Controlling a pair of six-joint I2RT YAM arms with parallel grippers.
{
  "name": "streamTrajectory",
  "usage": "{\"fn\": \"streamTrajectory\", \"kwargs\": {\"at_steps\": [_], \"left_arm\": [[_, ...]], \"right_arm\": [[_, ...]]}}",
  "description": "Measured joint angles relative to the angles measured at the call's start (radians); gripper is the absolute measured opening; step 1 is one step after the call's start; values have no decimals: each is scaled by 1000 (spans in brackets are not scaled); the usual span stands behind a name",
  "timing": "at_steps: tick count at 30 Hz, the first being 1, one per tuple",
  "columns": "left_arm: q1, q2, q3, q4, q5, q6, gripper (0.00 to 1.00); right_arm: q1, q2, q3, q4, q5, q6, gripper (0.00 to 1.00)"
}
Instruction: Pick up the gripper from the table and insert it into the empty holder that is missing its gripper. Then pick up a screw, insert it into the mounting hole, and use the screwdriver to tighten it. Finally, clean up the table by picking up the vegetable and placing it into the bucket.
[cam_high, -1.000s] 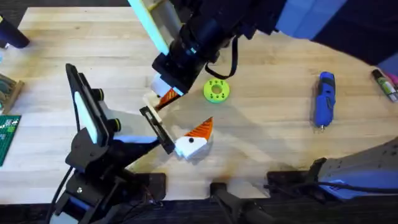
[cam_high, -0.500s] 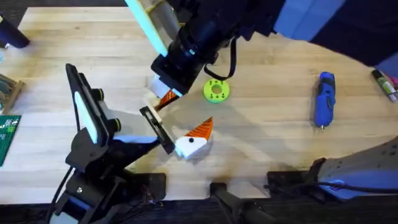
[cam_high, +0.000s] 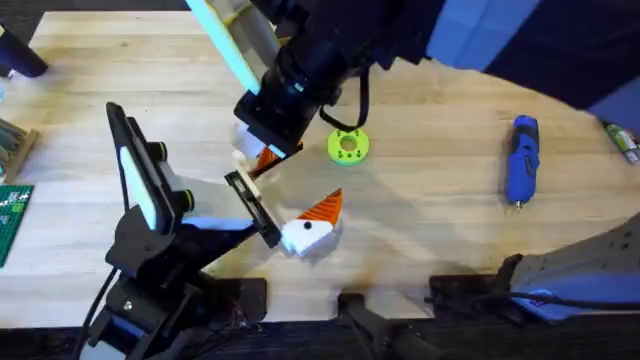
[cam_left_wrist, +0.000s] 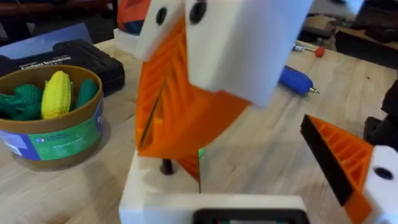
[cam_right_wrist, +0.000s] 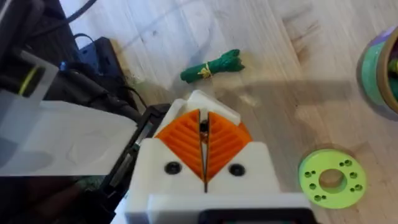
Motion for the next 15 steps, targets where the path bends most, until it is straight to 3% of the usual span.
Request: {"fn": "streamTrajectory", "kwargs": {"at_steps": [15], "left_arm": [[0, 0, 0, 0, -3, -5, 985]], "right_arm": [[2, 0, 6, -36, 0, -22, 7]]}}
